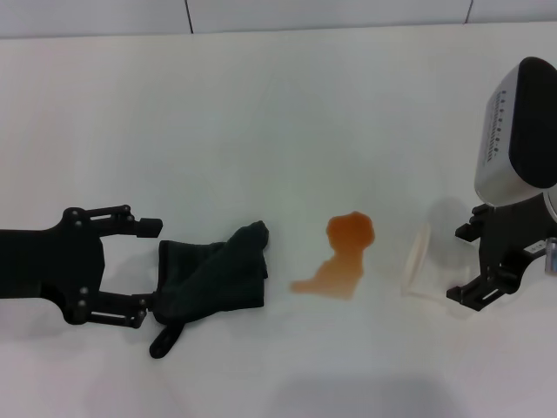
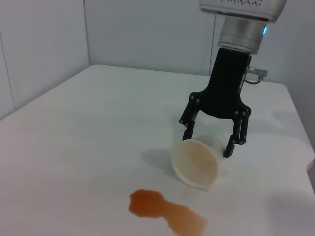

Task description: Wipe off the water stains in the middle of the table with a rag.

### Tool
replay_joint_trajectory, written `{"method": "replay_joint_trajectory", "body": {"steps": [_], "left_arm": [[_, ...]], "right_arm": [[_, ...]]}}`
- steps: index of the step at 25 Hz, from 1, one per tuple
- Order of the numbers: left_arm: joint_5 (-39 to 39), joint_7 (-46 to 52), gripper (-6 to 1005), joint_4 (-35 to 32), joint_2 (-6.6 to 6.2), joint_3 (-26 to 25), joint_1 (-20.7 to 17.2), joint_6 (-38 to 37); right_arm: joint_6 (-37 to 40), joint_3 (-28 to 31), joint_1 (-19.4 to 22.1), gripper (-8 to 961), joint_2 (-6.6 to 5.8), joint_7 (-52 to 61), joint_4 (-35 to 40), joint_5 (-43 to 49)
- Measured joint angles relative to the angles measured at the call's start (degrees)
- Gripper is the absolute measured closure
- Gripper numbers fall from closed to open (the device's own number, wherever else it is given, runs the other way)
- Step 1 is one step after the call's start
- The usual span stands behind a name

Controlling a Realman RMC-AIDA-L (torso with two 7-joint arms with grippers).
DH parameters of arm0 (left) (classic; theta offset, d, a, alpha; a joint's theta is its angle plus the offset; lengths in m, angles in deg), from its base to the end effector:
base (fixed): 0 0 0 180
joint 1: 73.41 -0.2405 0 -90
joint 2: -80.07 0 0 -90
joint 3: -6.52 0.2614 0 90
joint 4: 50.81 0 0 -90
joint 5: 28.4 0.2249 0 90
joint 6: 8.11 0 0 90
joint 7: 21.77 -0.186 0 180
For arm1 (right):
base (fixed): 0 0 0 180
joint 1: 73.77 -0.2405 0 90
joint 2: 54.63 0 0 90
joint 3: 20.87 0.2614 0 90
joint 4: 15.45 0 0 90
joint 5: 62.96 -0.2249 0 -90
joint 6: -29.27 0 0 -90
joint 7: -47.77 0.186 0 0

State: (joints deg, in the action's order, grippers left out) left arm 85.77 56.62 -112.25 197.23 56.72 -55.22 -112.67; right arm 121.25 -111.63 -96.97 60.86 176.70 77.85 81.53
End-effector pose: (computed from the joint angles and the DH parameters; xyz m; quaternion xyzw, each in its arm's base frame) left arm -0.2647 0.2957 0.0095 -0.9815 -0.0860 -0.1558 0.0713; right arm 0.1991 0.3305 -0.0318 -0.9618 0.1107 -0.2163 0.1264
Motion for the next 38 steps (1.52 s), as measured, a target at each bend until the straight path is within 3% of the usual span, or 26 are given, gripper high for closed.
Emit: {"method": "replay_joint_trajectory", "body": {"steps": [13,24,33,38], "left_arm": [[-0.01,-0.08,109,0.93,-0.05,-0.26,0.44,0.23],[-0.01,-0.66,109,1.5,-0.19,-0.28,0.62,0.76],[0.0,-0.93,110,1.68,-0.18,-0.38,0.54,1.03],[0.04,-0.96,110,1.68,-0.18,-0.38,0.53,1.14]], "right_arm": [[-2.45,-1.11,-1.0,165,0.0,0.01,-3.66,0.0],[-2.92,-0.45,-1.0,246,0.0,-0.1,-2.38,-0.13],[-6.0,2.54,1.58,260,-0.08,-1.12,1.31,-2.04],[-10.7,8.65,6.52,261,-0.21,-8.35,0.98,-12.04]]}}
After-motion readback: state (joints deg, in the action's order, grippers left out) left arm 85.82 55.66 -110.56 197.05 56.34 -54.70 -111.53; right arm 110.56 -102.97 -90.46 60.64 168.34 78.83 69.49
